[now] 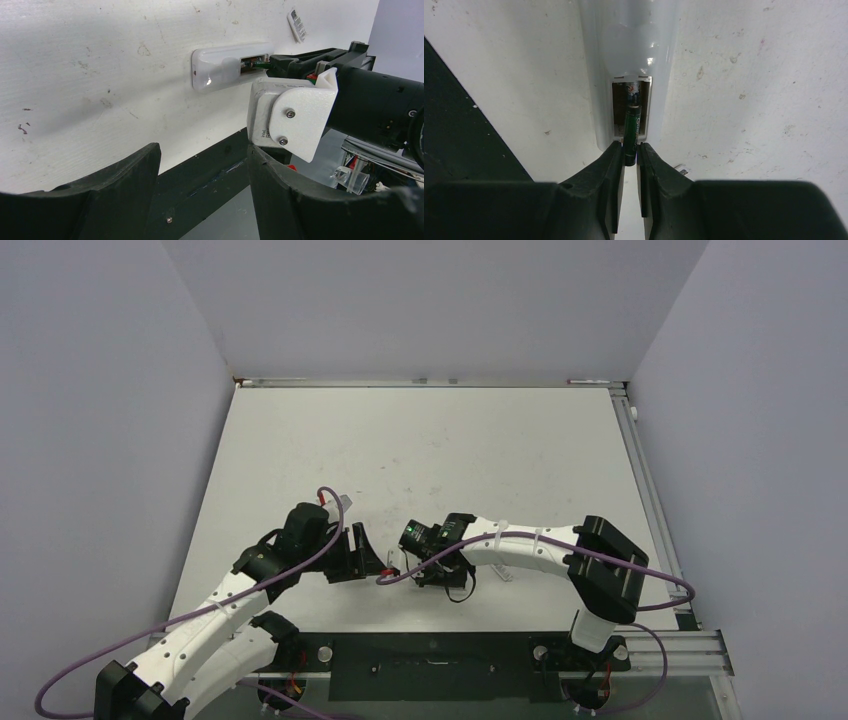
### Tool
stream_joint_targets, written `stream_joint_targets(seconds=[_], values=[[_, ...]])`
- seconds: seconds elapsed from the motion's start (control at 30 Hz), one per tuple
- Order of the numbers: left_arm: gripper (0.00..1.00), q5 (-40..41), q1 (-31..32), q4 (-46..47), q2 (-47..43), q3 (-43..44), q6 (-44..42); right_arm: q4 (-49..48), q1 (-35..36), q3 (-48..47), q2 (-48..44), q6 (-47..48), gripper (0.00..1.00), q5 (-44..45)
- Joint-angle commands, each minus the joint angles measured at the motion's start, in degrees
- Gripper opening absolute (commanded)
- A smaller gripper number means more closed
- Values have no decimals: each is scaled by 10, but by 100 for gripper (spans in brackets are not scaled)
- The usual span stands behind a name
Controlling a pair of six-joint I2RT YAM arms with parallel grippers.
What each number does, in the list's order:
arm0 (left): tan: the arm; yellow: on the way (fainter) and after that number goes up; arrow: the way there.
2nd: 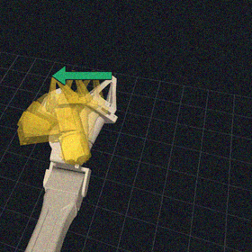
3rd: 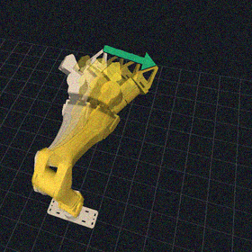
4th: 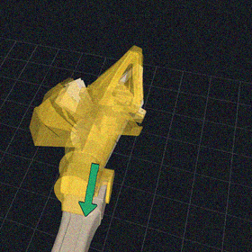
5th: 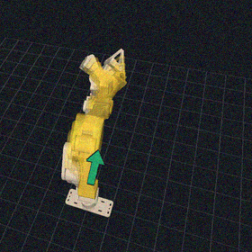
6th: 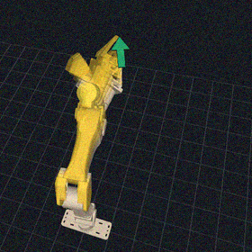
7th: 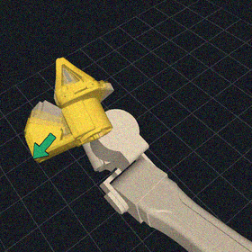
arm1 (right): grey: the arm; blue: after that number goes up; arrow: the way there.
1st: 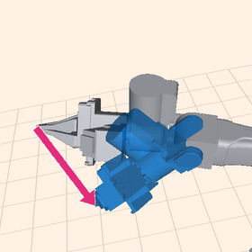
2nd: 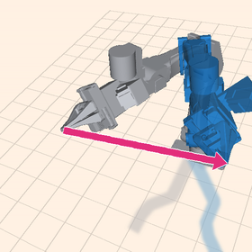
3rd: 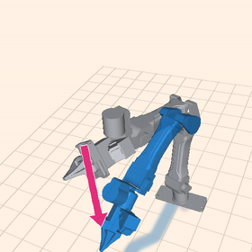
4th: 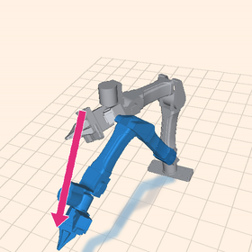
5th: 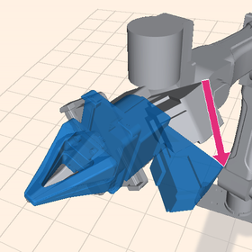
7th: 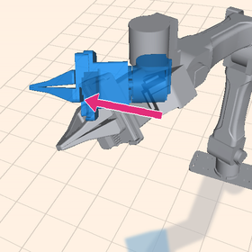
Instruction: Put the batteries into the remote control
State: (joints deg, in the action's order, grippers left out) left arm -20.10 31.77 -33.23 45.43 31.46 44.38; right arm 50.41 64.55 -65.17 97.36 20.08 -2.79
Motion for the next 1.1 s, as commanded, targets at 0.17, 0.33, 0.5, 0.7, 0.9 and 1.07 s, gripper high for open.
stream_joint_targets(seconds=[0.17,0.33,0.5,0.7,0.9,1.07], values=[[61,-7,-3,27,-4,-1,-2,-13,16,-12,0,17,18,-4],[61,-8,-3,28,-3,-1,-2,-17,19,-10,-2,19,18,-3],[61,-8,-3,29,0,-1,-2,-20,21,-10,-1,22,18,-4],[61,-9,-3,29,0,-2,-3,-18,24,-10,-5,33,18,-14],[61,-10,-3,30,3,-2,-3,-16,28,-8,-9,42,18,-27],[61,-9,-3,32,2,-2,-3,-20,32,-4,-14,47,17,-38]])
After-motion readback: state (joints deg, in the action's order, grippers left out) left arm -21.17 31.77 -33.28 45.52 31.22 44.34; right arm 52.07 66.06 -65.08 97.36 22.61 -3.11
